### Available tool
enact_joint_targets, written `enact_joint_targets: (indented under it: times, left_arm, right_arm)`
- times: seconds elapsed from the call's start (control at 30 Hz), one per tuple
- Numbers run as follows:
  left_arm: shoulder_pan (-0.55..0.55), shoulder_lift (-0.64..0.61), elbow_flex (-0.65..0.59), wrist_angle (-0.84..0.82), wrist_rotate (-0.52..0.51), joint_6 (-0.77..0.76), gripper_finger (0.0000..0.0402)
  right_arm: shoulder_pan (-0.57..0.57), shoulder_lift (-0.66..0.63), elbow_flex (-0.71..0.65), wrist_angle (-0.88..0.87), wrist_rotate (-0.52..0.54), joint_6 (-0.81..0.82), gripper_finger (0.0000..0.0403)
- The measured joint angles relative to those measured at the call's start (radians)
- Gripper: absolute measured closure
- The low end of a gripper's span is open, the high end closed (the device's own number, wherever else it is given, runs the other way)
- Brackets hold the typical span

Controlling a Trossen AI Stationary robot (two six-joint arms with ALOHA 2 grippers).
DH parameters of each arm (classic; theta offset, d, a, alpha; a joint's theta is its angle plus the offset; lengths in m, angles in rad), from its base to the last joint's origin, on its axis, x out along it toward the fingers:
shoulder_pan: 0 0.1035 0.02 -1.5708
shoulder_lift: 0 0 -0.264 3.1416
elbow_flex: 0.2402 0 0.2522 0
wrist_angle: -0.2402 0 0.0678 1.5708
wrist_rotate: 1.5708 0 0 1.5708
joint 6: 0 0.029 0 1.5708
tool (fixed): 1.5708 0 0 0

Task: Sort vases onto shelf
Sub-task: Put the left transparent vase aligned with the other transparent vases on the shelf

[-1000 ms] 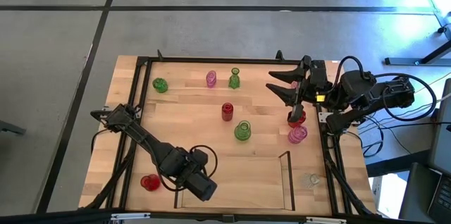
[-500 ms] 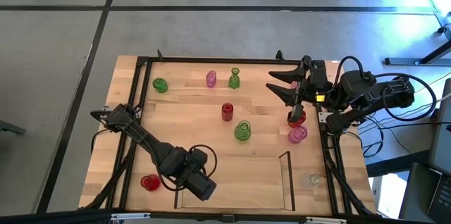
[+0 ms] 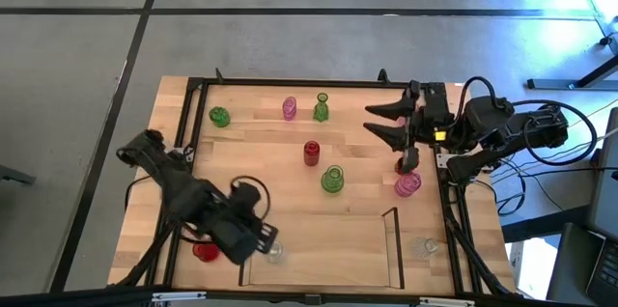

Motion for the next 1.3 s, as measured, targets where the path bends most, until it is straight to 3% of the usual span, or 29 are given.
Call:
enact_joint_targets:
  times: [0.1, 0.33, 0.47, 0.6, 0.83, 1.1, 1.3]
  left_arm:
    - [-0.022, -0.043, 0.001, -0.078, -0.09, -0.001, 0.036]
    - [0.034, -0.11, -0.082, -0.072, -0.127, 0.177, 0.0396]
    - [0.059, -0.171, -0.146, -0.073, -0.252, 0.265, 0.04]
    - [0.044, -0.295, -0.176, -0.075, -0.406, 0.313, 0.0401]
    - [-0.09, -0.519, -0.218, -0.076, -0.644, 0.399, 0.0401]
    - [-0.14, -0.658, -0.325, -0.075, -0.749, 0.473, 0.0401]
    - [-0.14, -0.705, -0.409, -0.075, -0.759, 0.475, 0.0401]
  right_arm:
    - [0.0, 0.006, 0.0, -0.022, -0.079, 0.036, 0.0251]
    - [-0.009, 0.083, 0.0, -0.046, -0.23, 0.167, 0.0251]
    - [-0.046, 0.209, 0.0, -0.013, -0.451, 0.263, 0.0251]
    - [-0.061, 0.316, -0.001, 0.05, -0.563, 0.34, 0.0251]
    - [-0.06, 0.396, -0.001, 0.03, -0.662, 0.421, 0.0251]
    - [-0.049, 0.523, 0.0, 0.013, -0.754, 0.592, 0.0251]
    - [0.013, 0.629, 0.0, 0.043, -0.727, 0.69, 0.0251]
